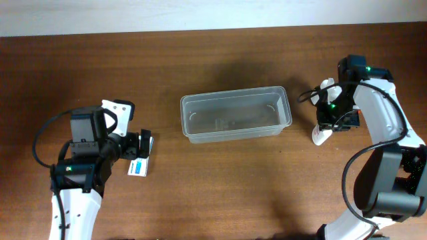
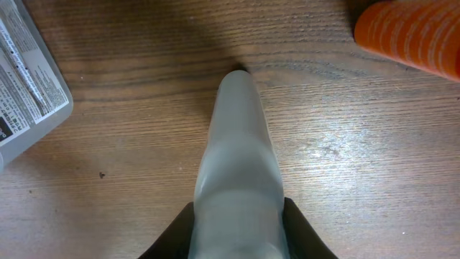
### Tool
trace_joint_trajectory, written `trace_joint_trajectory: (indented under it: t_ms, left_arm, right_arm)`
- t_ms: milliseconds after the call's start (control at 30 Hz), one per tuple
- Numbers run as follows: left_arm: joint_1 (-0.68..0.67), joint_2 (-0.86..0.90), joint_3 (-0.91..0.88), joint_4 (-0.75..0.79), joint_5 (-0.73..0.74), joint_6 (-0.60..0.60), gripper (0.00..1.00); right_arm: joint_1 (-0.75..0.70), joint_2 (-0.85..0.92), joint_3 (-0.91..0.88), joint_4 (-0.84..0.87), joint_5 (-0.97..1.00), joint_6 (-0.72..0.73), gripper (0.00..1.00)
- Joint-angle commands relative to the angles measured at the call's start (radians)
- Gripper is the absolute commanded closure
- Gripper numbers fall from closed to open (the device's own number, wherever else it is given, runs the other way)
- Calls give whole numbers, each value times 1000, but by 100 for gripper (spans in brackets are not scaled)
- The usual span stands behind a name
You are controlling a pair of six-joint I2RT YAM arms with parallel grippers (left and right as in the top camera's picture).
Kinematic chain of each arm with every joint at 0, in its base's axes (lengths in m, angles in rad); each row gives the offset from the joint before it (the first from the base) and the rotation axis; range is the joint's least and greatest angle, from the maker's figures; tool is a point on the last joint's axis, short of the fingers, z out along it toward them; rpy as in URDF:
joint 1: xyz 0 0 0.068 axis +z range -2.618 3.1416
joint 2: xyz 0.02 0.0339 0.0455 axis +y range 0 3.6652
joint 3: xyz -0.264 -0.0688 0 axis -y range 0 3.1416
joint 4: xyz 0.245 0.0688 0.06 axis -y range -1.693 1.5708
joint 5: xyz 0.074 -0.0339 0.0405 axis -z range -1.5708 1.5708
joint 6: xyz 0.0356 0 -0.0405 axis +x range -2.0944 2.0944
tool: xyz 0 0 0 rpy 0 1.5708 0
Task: Pack container
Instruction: 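Move right gripper to the white dropper bottle and grasp it, then carry the white bottle into the container with right gripper and release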
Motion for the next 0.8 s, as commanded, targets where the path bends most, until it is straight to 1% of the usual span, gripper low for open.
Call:
trace_joint_trajectory:
  t_ms: [0,67,100,167,433,633,767]
  left_arm:
    - [0,4,21,-1,14,9,1]
    - [0,4,21,-1,14,9,1]
    - [0,4,21,-1,14,9,1]
    - [0,4,21,-1,14,9,1]
    - [0,4,21,0,14,9,1]
    - [0,4,21,0,14,9,1]
    - [0,4,21,-1,14,9,1]
  right_arm:
    - [-3,6,18,7,-4,1,77]
    - [-3,5,18,7,-5,1,83]
    - [-3,5,20,7,-5,1,84]
    - [-2,5,29,2,-5,1,84]
    - [21,-36,236,-116,-37,0,83]
    - [119,-86,444,-190,-55,-22,83]
    - [208,-87,521,-202,-55,-18,84]
